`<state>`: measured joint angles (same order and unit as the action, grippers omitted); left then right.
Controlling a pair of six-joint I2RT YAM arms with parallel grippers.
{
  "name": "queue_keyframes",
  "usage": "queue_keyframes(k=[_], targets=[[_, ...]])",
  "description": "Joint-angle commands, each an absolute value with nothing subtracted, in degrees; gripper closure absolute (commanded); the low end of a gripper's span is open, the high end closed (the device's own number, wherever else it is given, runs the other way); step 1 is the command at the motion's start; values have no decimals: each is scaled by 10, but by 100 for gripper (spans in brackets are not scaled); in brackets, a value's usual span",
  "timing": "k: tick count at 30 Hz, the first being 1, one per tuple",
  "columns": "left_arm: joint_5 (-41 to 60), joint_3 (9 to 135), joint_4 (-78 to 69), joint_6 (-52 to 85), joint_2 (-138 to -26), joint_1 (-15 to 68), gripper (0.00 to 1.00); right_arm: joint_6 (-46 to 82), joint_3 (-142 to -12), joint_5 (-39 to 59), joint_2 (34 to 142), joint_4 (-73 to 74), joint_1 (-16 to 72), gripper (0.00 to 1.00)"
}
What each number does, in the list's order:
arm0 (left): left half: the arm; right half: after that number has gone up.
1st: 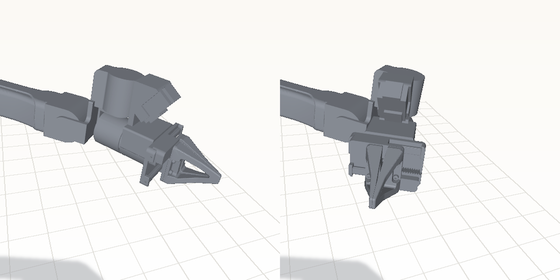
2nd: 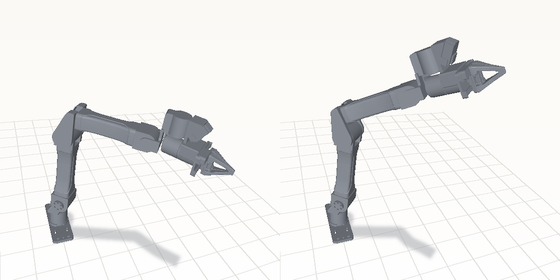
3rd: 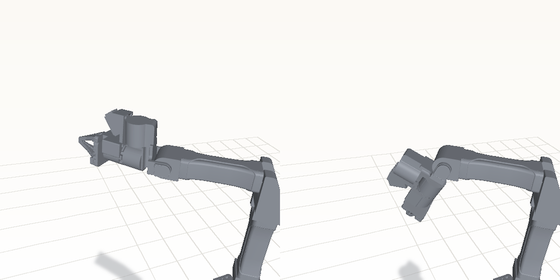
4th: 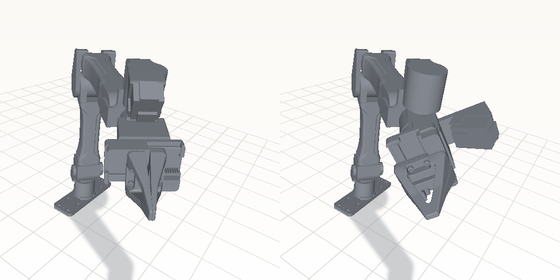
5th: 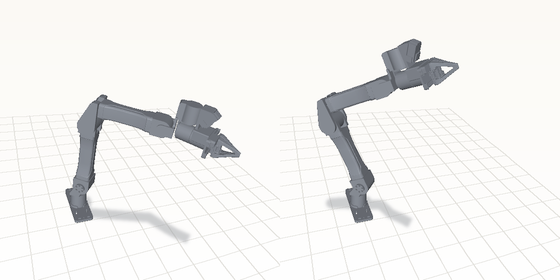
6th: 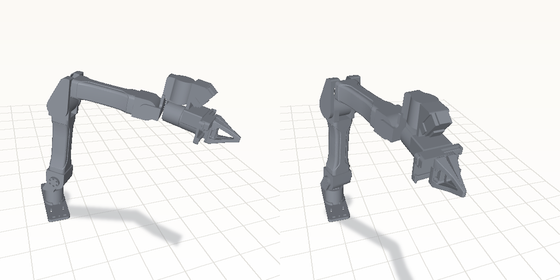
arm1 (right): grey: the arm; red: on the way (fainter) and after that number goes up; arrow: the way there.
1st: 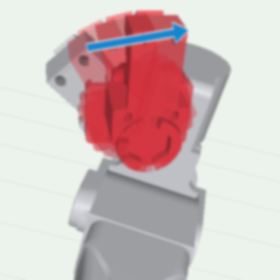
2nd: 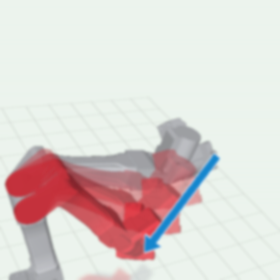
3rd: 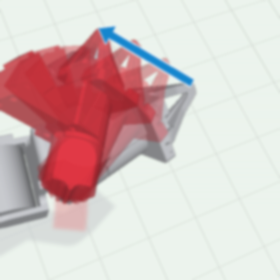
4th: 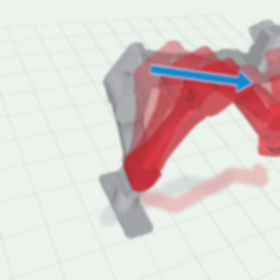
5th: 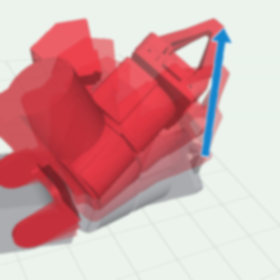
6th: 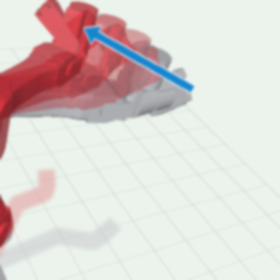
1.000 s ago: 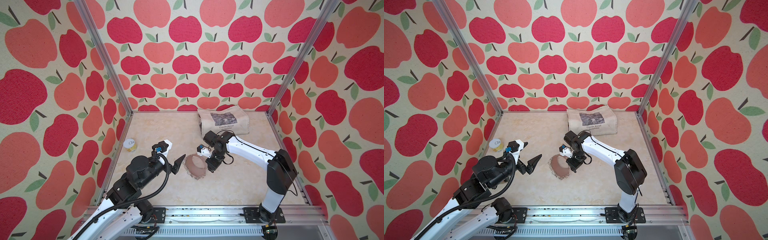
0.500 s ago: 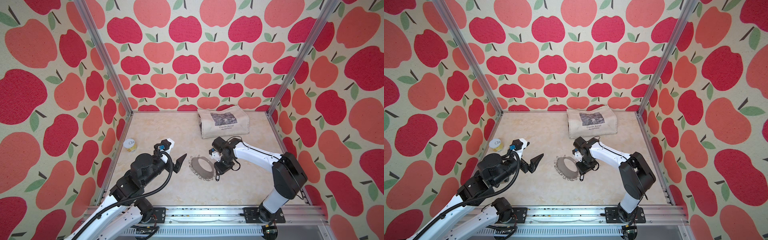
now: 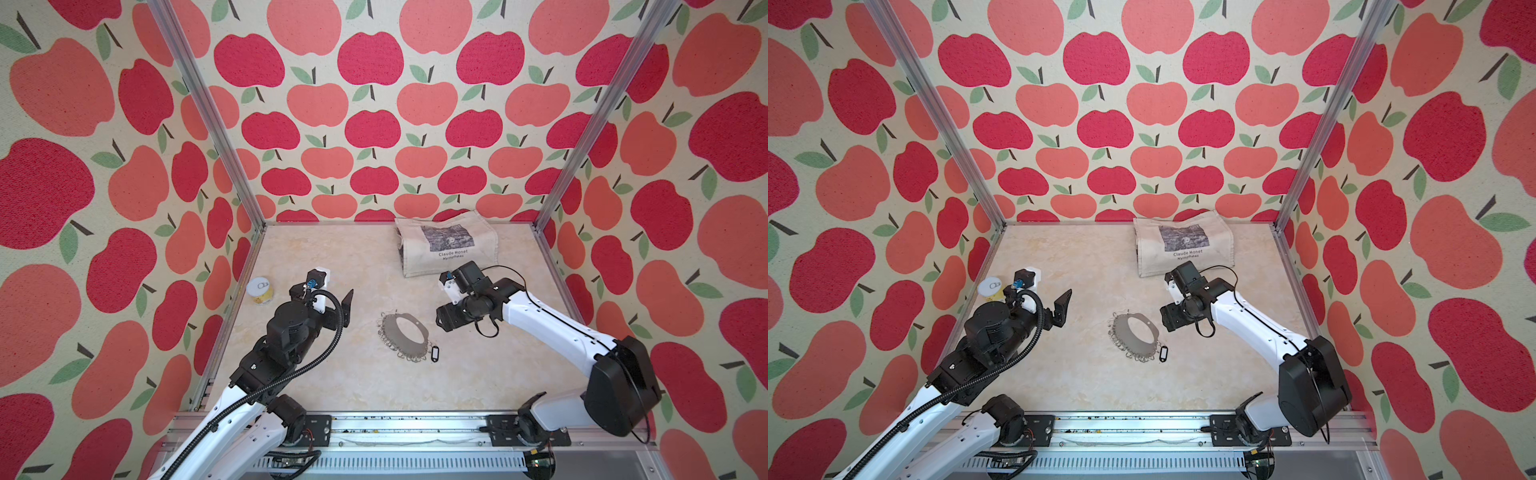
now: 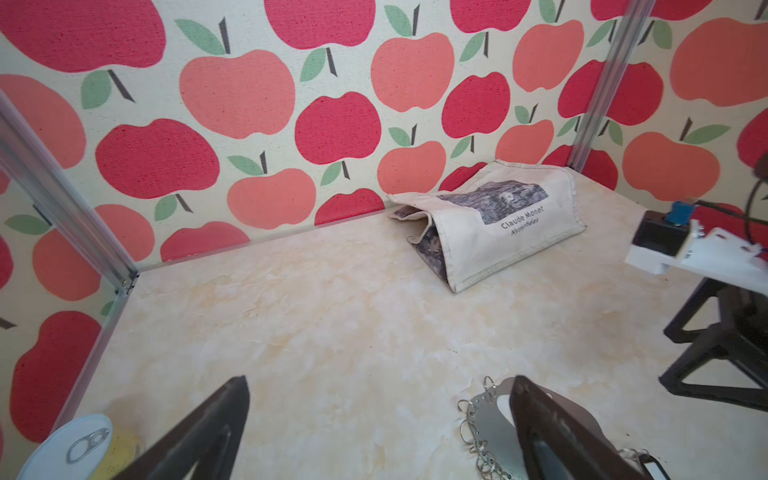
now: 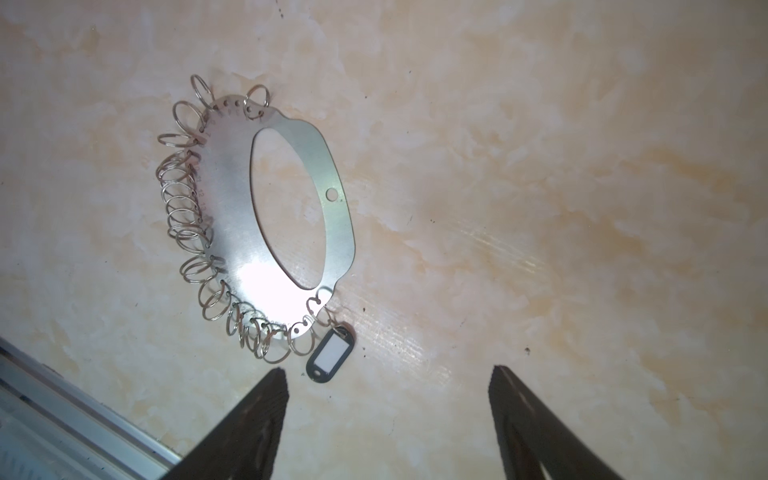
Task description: Put the keys on the keyring
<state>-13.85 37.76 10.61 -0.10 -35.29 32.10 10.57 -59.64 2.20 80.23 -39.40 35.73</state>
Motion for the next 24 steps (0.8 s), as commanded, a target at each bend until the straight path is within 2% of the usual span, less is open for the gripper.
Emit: queue_keyframes(k=[1, 8, 12, 24], targets=[[-175, 342, 24, -15, -351, 280, 1, 83, -582, 12, 773, -329, 327, 15], [-136, 282, -59, -35, -400, 167, 1, 64, -532, 22, 729, -226, 253, 7], [-137, 232, -165, -45, -443, 122, 1, 51, -507, 3, 714, -183, 222, 1], [-84, 155, -423, -22, -667, 17, 1, -18, -380, -148, 686, 20, 134, 1]])
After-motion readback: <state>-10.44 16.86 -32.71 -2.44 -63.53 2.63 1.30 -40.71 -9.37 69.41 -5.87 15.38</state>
